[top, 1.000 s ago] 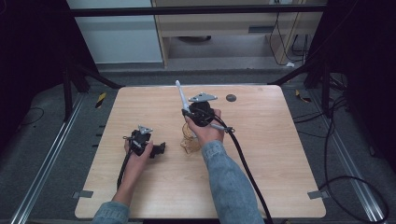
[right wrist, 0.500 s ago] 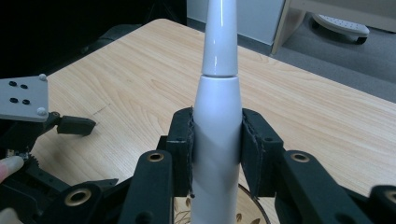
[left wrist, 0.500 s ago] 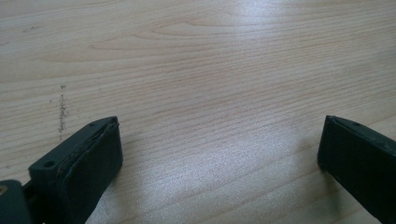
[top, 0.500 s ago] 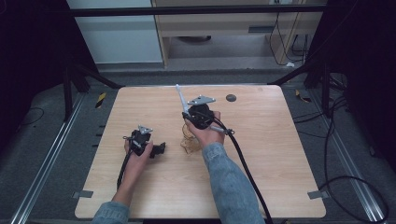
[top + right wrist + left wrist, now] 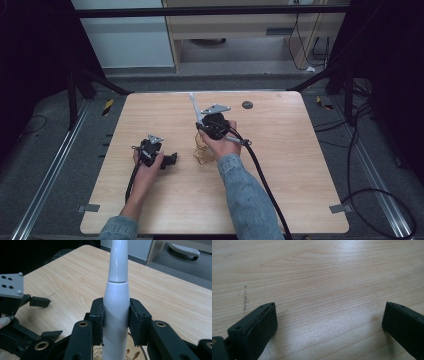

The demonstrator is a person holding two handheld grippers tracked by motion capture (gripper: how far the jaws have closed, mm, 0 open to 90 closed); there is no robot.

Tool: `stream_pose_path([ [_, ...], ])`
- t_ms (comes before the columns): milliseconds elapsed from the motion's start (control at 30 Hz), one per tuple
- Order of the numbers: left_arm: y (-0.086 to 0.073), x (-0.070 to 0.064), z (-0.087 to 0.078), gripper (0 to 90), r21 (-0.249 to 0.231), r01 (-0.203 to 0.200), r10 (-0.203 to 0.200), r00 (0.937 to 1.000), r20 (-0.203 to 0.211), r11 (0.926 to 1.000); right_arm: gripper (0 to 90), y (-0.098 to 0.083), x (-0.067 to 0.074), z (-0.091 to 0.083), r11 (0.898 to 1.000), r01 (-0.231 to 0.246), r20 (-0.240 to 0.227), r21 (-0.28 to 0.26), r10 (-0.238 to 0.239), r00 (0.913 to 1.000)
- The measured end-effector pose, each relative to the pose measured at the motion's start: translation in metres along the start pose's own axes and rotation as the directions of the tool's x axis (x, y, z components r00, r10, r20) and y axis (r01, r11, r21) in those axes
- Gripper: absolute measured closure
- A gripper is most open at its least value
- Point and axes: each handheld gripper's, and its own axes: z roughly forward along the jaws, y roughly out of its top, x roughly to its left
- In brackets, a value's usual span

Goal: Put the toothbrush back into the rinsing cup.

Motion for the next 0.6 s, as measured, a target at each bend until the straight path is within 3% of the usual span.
stream_pose_path([
  [600,0.0,0.0,0.0,0.0,0.0,-0.001,0.001,1.0,0.0,1.0,66.8,-0.0081,-0.0008,-0.0014,1.0,0.01,-0.006,0.021,-0.01,0.9999],
])
